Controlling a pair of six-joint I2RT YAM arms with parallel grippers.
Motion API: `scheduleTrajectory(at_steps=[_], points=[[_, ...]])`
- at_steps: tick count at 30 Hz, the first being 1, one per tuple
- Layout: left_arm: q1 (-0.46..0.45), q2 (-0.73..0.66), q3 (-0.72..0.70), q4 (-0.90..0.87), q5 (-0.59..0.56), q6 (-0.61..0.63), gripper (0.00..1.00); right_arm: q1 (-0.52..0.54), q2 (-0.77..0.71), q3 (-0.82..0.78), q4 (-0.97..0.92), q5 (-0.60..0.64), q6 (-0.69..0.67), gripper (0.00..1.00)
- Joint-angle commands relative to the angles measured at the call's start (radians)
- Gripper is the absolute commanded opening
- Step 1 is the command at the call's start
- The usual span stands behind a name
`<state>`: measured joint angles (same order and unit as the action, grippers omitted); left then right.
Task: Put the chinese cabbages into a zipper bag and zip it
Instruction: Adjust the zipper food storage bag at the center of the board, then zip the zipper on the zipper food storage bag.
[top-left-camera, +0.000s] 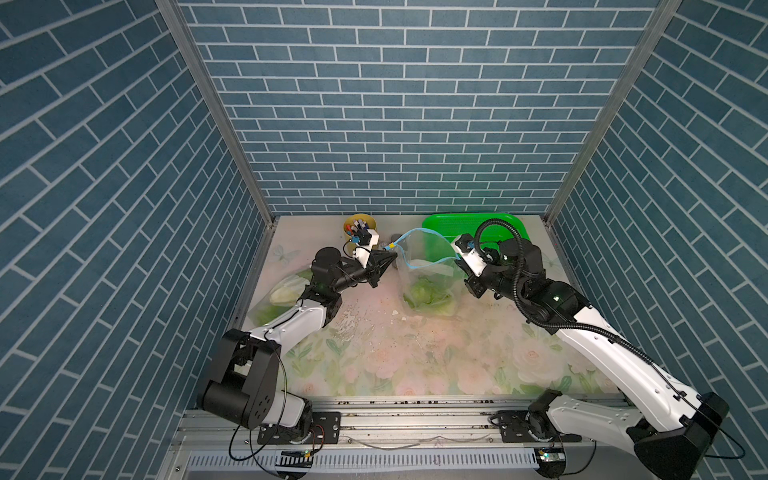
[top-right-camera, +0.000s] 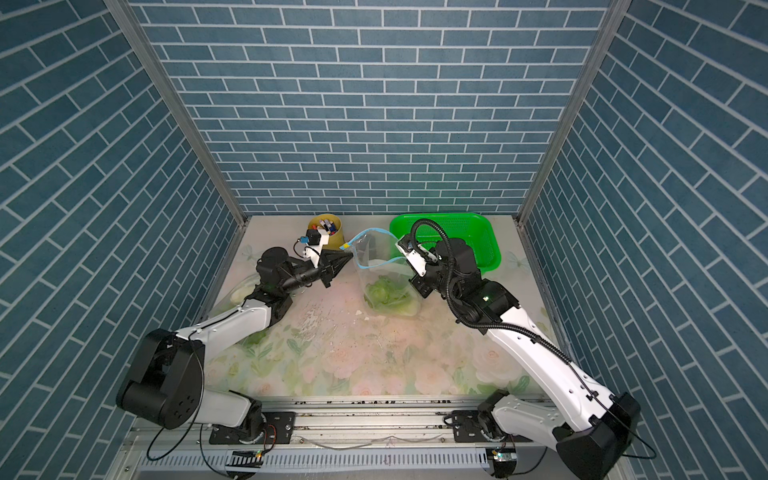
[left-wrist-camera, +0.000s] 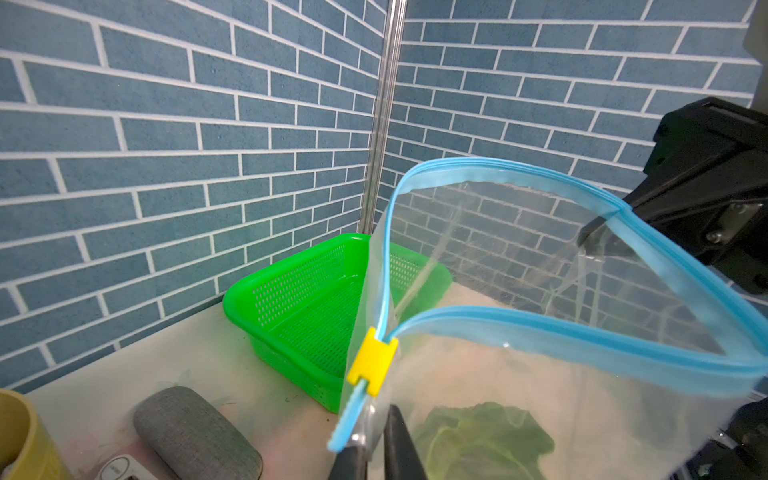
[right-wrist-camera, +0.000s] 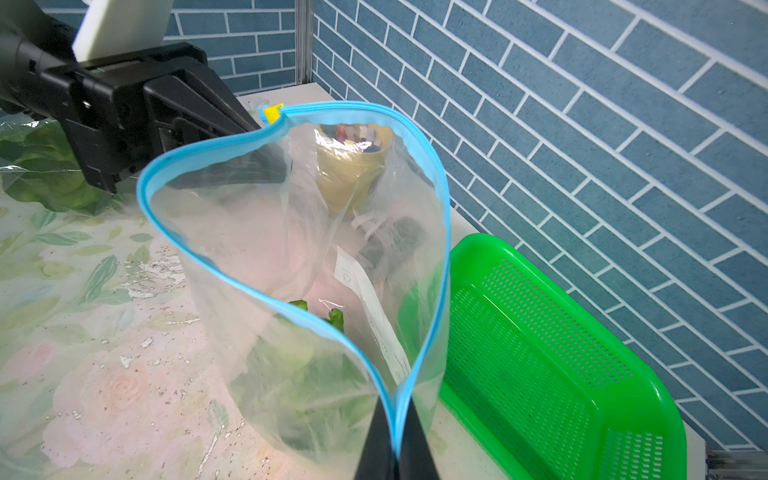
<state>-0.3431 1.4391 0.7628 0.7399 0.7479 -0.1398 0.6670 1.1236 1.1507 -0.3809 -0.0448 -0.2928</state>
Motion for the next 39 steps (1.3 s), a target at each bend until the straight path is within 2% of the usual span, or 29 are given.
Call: scheduleTrajectory(at_steps=[1,6,13,19,21,23,25,32,36,39], points=[[-0.023,-0.018,0.023,-0.028,-0.026,0.025,0.07,-0.006,-0.021,0.007,0.01,-0.023,0.013,0.0],[-0.027,-0.065,0.014,-0.051,-0.033,0.047,0.01,-0.005,-0.025,0.015,-0.008,-0.038,0.032,0.0],[-0.034,-0.161,0.057,-0.272,-0.056,0.143,0.0,-0.004,-0.068,0.023,-0.038,-0.075,0.071,0.0],[-0.066,-0.218,0.122,-0.469,-0.086,0.214,0.0,-0.004,-0.071,0.124,-0.143,-0.122,0.115,0.19],[-0.083,-0.233,0.139,-0.517,-0.114,0.23,0.0,-0.004,-0.067,0.159,-0.165,-0.145,0.129,0.28],[-0.101,-0.248,0.167,-0.582,-0.164,0.229,0.0,-0.004,-0.046,0.209,-0.202,-0.18,0.146,0.34],[-0.11,-0.255,0.199,-0.656,-0.181,0.233,0.0,-0.004,-0.012,0.263,-0.233,-0.21,0.162,0.36],[-0.15,-0.297,0.211,-0.707,-0.194,0.265,0.0,0.003,0.149,0.428,-0.314,-0.402,0.156,0.37],[-0.168,-0.309,0.225,-0.74,-0.203,0.279,0.0,0.023,0.231,0.51,-0.343,-0.446,0.124,0.37],[-0.177,-0.31,0.241,-0.77,-0.228,0.284,0.0,0.061,0.282,0.559,-0.364,-0.432,0.087,0.38]])
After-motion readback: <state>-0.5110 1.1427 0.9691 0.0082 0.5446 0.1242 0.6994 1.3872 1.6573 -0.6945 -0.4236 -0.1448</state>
